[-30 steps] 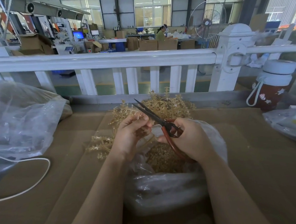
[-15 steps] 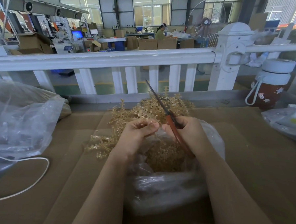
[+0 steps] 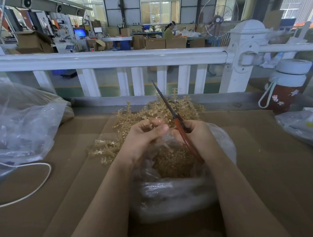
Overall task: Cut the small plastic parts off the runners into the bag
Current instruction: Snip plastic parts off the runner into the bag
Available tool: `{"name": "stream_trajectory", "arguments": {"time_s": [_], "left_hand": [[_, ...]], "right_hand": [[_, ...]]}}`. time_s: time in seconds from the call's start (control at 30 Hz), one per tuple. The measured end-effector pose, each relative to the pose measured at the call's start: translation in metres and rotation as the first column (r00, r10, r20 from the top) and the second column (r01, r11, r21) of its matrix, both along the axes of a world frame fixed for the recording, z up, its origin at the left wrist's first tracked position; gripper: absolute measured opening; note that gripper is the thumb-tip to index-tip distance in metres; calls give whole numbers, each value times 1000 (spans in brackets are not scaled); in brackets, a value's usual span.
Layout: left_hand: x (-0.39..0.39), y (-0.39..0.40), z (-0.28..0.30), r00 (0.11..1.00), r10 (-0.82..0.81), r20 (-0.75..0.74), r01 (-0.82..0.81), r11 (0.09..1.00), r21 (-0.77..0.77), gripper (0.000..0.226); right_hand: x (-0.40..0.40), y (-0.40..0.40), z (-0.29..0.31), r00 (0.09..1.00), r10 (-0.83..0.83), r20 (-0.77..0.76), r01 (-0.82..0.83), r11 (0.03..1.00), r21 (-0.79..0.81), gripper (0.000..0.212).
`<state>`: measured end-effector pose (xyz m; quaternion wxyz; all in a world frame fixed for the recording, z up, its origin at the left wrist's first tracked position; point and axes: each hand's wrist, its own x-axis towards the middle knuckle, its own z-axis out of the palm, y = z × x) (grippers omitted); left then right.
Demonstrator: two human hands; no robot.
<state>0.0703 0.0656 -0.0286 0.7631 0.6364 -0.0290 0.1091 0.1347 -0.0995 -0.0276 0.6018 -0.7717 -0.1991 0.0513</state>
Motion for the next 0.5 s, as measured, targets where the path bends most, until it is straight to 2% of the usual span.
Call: {"name": "stream_trajectory", "arguments": {"time_s": [0.03, 0.1, 0.27, 0.33, 0.43, 0.5], "left_hand": [[1, 1, -1, 999, 32, -4, -32, 999, -12, 31], [2, 1, -2, 998, 70, 4, -69, 997, -43, 35], [4, 0, -3, 997, 79, 16, -75, 986, -147, 14], [5, 1, -3, 991, 130, 7, -127, 979, -158, 17], [5, 1, -3, 986, 167, 15, -162, 974, -160, 16], [4, 1, -2, 979, 203, 26, -199, 972, -125, 19]], "right_hand": [[0, 0, 0, 1000, 5, 4, -5, 1000, -3, 16], [1, 1, -1, 1000, 19, 17, -19, 1000, -18, 17], [2, -1, -2, 998, 13, 68, -13, 1000, -3, 14], [3, -3, -3, 991, -26, 129, 26, 1000, -3, 28], [3, -7, -5, 975, -60, 213, 84, 991, -105, 59], [3, -9, -9, 965, -35, 259, 80, 983, -166, 65]]}}
